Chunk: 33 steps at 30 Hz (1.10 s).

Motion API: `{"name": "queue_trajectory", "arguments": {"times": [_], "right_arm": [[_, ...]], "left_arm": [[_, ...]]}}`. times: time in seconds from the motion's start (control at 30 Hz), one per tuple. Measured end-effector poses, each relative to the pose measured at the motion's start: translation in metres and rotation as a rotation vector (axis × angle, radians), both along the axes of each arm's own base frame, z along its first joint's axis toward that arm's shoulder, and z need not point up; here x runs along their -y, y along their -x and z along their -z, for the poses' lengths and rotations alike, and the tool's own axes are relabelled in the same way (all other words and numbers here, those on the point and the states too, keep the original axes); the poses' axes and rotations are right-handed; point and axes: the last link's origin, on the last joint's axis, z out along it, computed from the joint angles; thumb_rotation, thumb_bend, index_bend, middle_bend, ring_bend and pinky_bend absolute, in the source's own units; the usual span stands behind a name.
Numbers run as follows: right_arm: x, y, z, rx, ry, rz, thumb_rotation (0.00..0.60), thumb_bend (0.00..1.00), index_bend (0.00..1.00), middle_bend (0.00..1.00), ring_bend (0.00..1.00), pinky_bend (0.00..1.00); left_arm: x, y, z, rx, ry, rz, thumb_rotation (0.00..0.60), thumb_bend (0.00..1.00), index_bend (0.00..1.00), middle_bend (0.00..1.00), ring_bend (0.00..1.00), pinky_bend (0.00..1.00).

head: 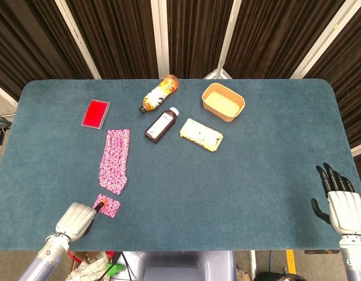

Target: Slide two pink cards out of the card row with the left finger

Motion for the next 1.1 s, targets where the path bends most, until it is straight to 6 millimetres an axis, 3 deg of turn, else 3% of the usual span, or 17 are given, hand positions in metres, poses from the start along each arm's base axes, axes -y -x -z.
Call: {"name": "queue_trajectory", "arguments": {"times": [0.3,0.8,1.1], "right_arm": [[-0.001,0.001,0.0,0.003,0.0,0.003,0.6,0.42,0.03,0.06,0.14,0.18],[-0.001,0.001,0.0,0.003,-0.002,0.005,0.6,0.41,0.03,0.06,0.14,0.18],[-0.001,0.002,-0.001,0.008,0.0,0.006,0.6,0.42,0.03,0.06,0.14,0.18]], "left_arm": [[-0.023,-0.001,-0.007,0.035,-0.054,-0.002,0.6,0.98,0.13,0.9,0.78,0.7],[-0.064,0.001,0.011,0.002,-0.013,-0.064,0.6,0.98,0.13,0.9,0.78,0.7],[-0.071,0.002,0.017,-0.022,-0.003,-0.089,0.6,0.98,0.13,0.9,0.78,0.7]]}}
